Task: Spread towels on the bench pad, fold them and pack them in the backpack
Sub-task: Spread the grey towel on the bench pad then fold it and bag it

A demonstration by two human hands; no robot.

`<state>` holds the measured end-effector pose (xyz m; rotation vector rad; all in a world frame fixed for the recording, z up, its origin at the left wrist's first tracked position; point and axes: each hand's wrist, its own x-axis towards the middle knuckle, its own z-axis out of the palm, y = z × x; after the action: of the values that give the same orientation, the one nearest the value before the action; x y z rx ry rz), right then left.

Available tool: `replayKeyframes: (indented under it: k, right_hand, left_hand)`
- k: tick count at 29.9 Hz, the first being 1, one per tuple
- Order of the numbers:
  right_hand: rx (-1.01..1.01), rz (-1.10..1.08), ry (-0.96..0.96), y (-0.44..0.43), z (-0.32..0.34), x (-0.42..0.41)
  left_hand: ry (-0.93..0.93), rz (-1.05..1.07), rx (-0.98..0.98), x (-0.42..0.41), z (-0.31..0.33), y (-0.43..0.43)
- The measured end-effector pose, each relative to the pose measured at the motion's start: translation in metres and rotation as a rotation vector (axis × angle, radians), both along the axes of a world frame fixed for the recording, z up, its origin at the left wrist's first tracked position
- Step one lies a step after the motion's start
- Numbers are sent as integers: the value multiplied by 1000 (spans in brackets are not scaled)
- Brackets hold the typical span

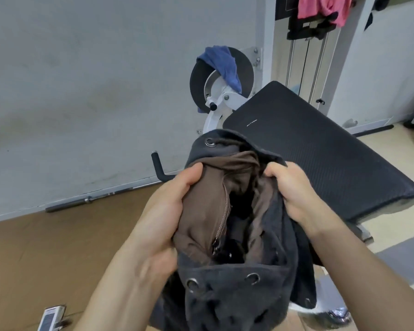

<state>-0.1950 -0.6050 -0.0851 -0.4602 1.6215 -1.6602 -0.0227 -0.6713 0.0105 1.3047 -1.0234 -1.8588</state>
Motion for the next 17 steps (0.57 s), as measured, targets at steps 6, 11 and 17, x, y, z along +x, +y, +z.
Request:
replayKeyframes:
  k: [6,11,17]
  right_hand:
    - [217,168,285,-16,-4,-29]
    - [57,25,671,-19,-34,-1]
    - [553,290,939,-27,-92,-7]
  left_hand:
    - [-98,-174,187,18,-68,59]
    - [-244,-161,-105,36,-84,51]
    - [-647,-180,-57,59,-155,33]
